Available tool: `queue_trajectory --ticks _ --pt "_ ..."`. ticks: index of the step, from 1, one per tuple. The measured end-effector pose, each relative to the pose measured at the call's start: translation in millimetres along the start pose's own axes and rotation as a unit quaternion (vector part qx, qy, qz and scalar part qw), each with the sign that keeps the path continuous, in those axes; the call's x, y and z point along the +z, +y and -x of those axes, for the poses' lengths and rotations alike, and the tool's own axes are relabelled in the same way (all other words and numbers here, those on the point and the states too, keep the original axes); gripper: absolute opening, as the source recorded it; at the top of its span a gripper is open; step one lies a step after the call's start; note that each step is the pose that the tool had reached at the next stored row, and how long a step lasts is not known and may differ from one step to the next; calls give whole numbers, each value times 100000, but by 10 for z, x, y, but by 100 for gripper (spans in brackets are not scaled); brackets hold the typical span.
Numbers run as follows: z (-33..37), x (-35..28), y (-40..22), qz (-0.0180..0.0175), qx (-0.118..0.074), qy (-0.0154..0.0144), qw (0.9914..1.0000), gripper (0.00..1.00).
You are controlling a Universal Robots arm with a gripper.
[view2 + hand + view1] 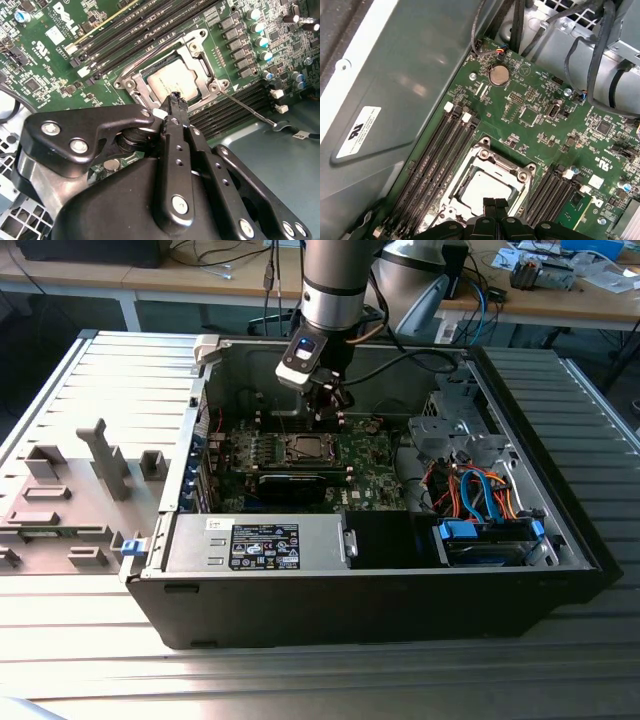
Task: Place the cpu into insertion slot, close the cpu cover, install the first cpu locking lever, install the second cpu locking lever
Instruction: 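Install the first cpu locking lever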
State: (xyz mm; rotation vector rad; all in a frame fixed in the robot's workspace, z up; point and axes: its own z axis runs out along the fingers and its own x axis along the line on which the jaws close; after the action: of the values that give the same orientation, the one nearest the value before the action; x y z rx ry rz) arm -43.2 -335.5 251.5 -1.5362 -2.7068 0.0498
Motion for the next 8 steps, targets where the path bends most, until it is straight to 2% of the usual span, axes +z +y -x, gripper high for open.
queue_trajectory --ticks 8 --pt "0 0 0 -13 -1181 -49 99993 11"
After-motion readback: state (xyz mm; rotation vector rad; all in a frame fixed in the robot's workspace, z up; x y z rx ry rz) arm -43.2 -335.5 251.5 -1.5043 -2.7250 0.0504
